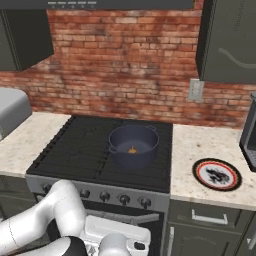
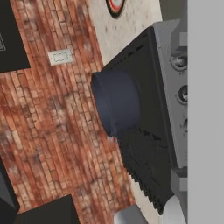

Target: Retrieve the frozen meat and place it in the pot on a burner. Then turn the burner on.

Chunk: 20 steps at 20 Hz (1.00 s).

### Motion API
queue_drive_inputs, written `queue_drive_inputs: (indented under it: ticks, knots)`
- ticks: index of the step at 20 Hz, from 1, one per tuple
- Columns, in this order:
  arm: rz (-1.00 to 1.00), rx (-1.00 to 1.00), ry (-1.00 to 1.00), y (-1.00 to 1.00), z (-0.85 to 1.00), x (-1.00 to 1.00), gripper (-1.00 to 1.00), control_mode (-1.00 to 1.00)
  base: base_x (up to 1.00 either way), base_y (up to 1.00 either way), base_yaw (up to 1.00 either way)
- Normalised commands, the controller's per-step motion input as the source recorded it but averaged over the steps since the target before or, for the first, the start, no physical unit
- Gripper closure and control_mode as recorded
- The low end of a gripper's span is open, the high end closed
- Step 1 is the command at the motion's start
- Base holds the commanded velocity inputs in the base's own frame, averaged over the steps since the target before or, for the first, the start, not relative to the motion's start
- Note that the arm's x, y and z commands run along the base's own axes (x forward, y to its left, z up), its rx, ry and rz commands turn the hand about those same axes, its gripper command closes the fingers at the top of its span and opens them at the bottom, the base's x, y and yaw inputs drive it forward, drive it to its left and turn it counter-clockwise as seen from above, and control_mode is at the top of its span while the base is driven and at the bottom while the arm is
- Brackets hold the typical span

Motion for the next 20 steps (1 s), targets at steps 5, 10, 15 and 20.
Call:
queue_drive_inputs:
  ticks: [5, 10, 15, 20]
  knots:
    - [0.0, 0.0, 0.0, 0.0, 0.0, 0.0, -1.0, 1.0, -0.2, 0.55, -0.03]
    - [0.0, 0.0, 0.0, 0.0, 0.0, 0.0, -1.0, 1.0, 0.0, 0.26, -0.12]
    - [0.0, 0.0, 0.0, 0.0, 0.0, 0.0, -1.0, 1.0, -0.09, 0.0, -0.06]
    - [0.0, 0.0, 0.0, 0.0, 0.0, 0.0, -1.0, -1.0, -0.02, 0.0, -0.01]
